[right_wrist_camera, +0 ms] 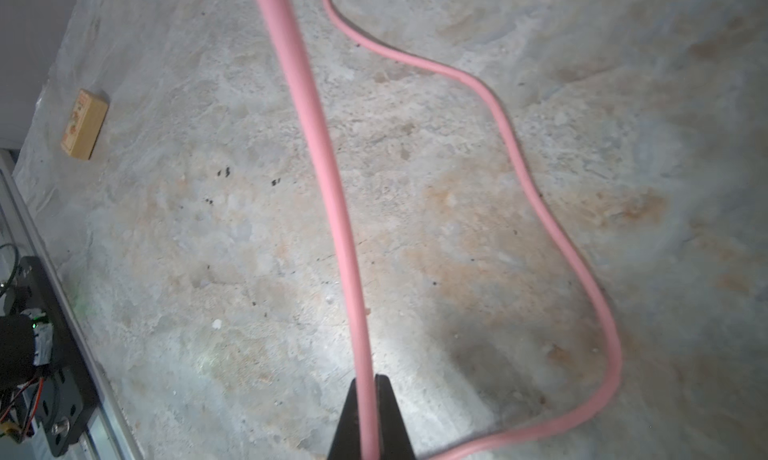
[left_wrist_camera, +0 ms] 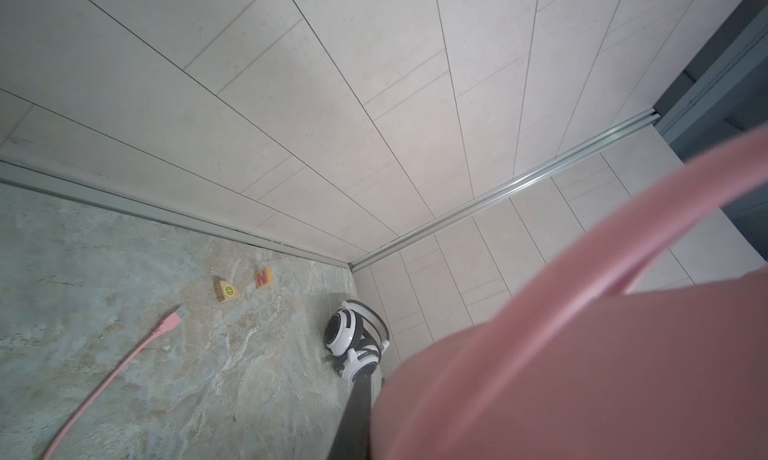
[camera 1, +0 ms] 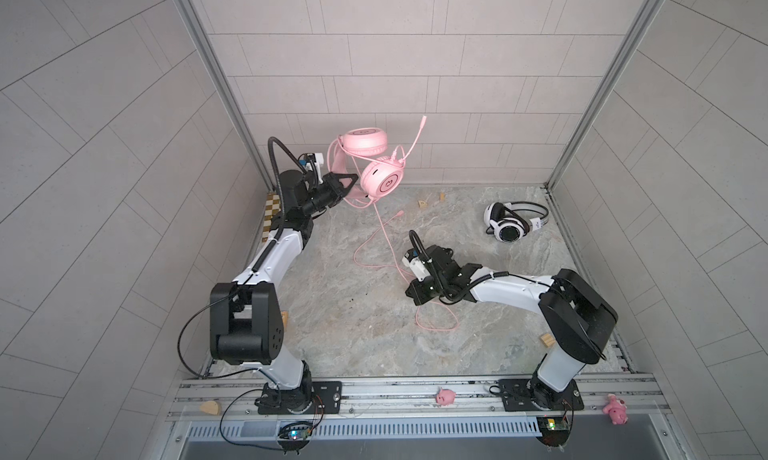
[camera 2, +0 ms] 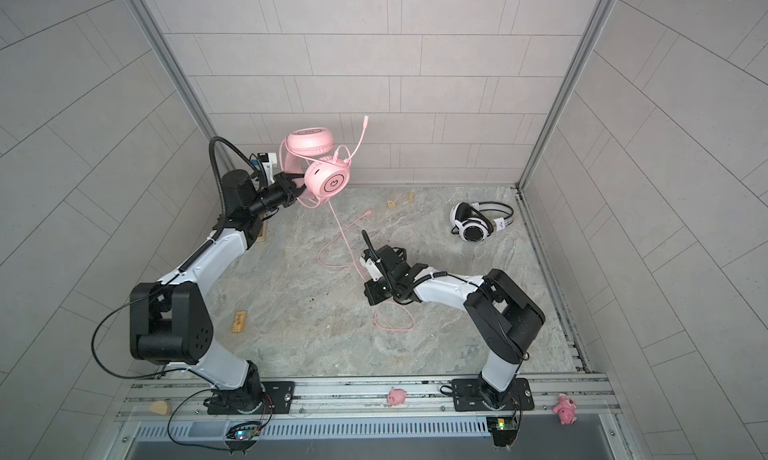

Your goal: Wrap the headphones

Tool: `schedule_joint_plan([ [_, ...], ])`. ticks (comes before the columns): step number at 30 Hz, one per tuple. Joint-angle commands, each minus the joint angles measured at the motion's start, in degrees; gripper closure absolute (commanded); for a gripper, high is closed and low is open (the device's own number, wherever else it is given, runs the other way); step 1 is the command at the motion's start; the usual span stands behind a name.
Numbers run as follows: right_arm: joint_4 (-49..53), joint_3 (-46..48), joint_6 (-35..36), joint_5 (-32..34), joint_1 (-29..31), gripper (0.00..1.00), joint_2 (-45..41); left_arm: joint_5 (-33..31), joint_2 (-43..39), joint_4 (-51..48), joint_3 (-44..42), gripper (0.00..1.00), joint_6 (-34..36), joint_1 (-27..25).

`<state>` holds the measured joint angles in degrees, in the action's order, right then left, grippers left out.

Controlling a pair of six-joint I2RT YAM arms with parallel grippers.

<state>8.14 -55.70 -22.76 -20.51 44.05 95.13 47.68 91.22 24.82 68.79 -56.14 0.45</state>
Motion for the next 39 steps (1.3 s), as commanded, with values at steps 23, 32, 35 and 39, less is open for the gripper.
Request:
schedule_joint_plan([
  [23, 24.8, 3.2, 2.1, 13.3, 9.3, 1.00, -19.4, -22.8, -3.6, -18.4, -0.4, 1.00, 8.0, 6.3],
  [32, 32.9, -5.6, 4.0, 18.3, 14.2, 1.00, -20.7, -36.4, -6.4, -31.2, 1.7, 1.00, 19.0, 3.3],
  [35, 34.5, -8.2, 6.1, 19.8, 14.2, 1.00, -22.1, -43.7, -6.8, -36.3, 3.4, 1.00, 24.2, 0.9],
  [39, 33.9, -9.9, 9.8, 23.4, 14.2, 1.00, -25.3, -52.5, -6.5, -43.1, 6.7, 1.00, 30.7, -2.5],
])
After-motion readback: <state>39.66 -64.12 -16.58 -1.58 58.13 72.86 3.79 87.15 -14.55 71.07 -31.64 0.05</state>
